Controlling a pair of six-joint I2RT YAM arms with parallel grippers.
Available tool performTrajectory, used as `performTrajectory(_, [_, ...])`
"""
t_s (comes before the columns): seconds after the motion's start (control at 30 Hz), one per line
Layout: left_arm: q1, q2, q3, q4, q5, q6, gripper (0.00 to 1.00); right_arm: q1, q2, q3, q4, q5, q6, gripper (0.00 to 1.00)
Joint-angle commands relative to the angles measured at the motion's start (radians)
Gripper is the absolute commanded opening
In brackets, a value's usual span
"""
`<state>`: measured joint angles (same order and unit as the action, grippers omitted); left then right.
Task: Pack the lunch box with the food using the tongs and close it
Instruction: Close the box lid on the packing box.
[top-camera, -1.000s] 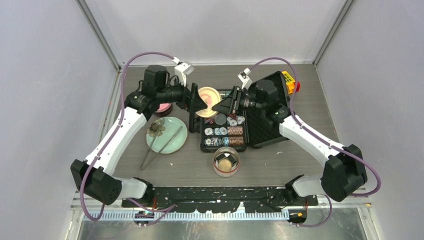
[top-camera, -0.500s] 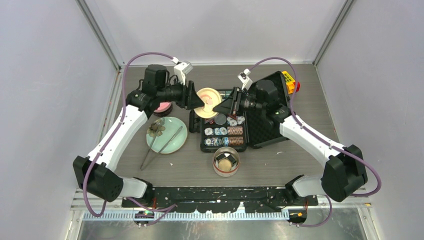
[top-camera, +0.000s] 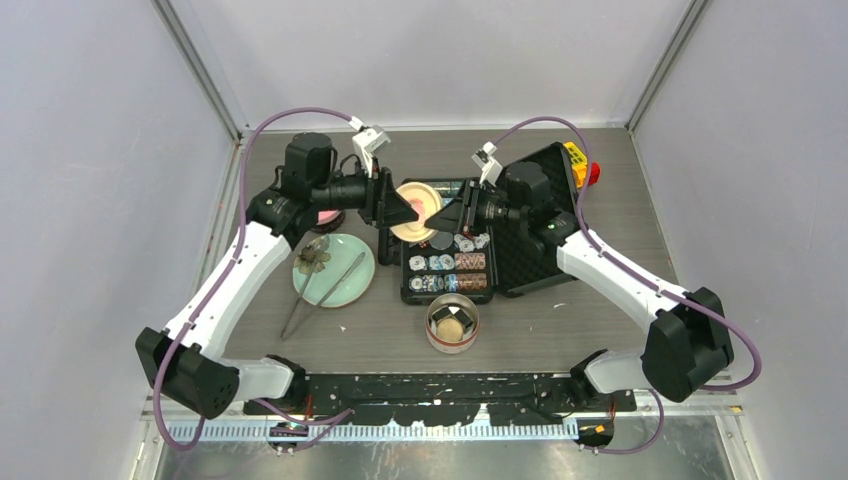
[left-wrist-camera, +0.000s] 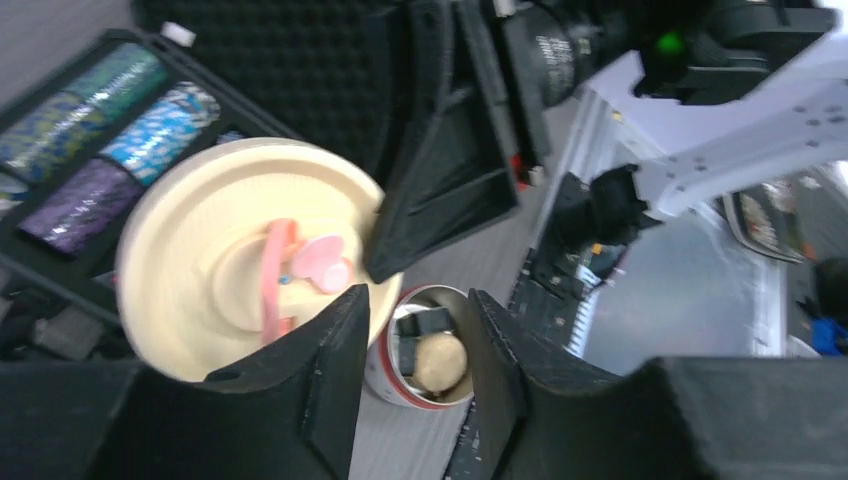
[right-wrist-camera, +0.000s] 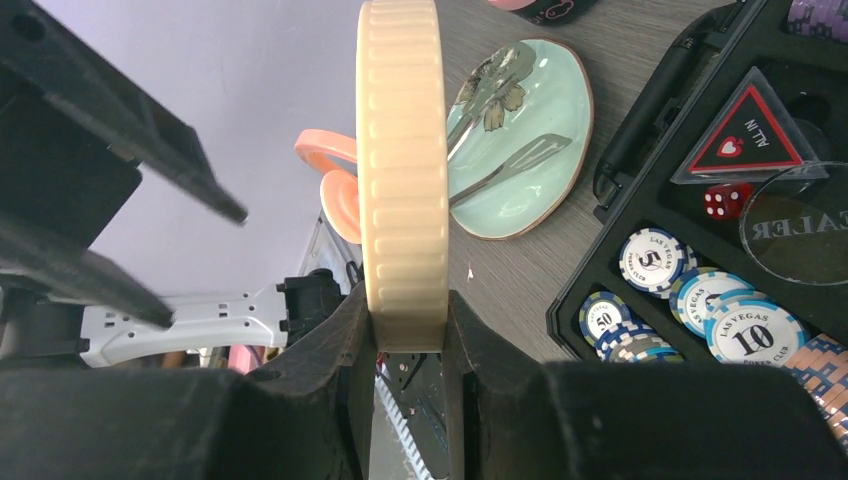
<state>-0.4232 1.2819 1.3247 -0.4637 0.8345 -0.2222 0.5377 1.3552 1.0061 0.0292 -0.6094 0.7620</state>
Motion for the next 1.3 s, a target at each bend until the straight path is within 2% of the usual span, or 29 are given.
performTrajectory(0.0, [0.004,-0.029,0.035,-0.046,-0.236,0.097,0.44,0.004,0.005,0.040,0.071,0.000,0.007,0.01])
performTrajectory(0.07, [0.003,-0.024,0.038,-0.065,-0.301,0.127,0.45,0.003,0.008,0.039,0.081,-0.002,0.017,0.00])
performTrajectory(0.3, [-0.015,-0.011,0.012,-0.077,-0.334,0.166,0.45,0.002,0.014,0.031,0.104,-0.010,0.046,0.01])
performTrajectory(0.73, [-0.064,0.022,0.014,-0.080,-0.319,0.191,0.30,0.002,0.009,0.023,0.131,-0.024,0.073,0.01])
performTrajectory(0.93, [-0.074,0.027,0.015,-0.083,-0.366,0.208,0.28,0.002,0.009,0.018,0.141,-0.032,0.080,0.01])
performTrajectory(1.07, [-0.075,0.032,0.019,-0.089,-0.419,0.217,0.18,0.002,0.011,0.018,0.142,-0.034,0.086,0.00])
performTrajectory(1.13, [-0.075,0.033,0.021,-0.098,-0.426,0.218,0.09,0.001,0.013,0.027,0.117,-0.028,0.069,0.01])
performTrajectory(1.17, [-0.075,0.034,0.022,-0.108,-0.420,0.218,0.03,-0.003,0.012,0.034,0.098,-0.026,0.057,0.06])
performTrajectory(1.2, [-0.075,0.034,0.024,-0.119,-0.406,0.218,0.00,-0.012,0.008,0.036,0.082,-0.025,0.047,0.16])
performTrajectory(1.27, [-0.075,0.029,0.028,-0.149,-0.375,0.247,0.00,-0.031,-0.008,0.035,0.057,-0.029,0.028,0.37])
